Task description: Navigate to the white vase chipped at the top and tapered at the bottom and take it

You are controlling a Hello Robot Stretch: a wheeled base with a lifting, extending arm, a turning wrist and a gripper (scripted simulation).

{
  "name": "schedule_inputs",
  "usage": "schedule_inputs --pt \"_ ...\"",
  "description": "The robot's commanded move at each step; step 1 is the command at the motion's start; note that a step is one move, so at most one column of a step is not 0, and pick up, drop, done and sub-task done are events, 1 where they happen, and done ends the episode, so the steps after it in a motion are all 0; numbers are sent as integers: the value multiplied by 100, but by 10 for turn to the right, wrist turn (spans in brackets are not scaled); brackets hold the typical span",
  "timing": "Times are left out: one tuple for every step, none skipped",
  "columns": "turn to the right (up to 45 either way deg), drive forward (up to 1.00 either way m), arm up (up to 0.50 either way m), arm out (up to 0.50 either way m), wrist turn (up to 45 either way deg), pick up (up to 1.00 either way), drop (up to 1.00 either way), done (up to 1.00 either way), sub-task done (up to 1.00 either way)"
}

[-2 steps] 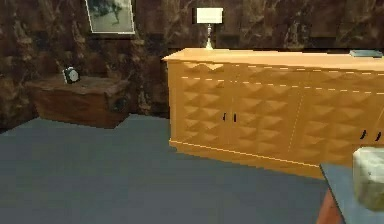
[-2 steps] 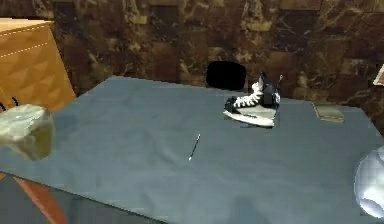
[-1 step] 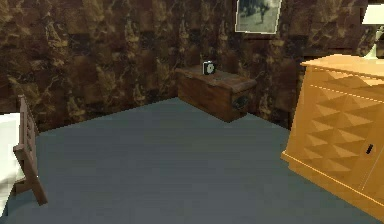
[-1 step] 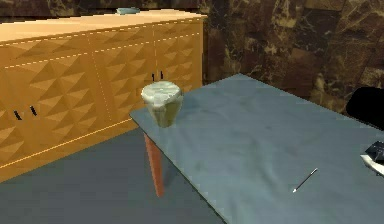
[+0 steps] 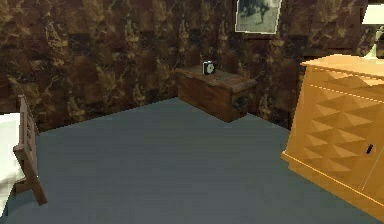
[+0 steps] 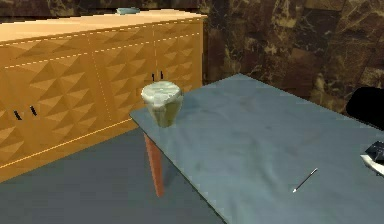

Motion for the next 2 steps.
schedule_inputs --pt "0 0 38 0 0 0 0 0 0" --pt "0 0 0 50 0 0 0 0 0"
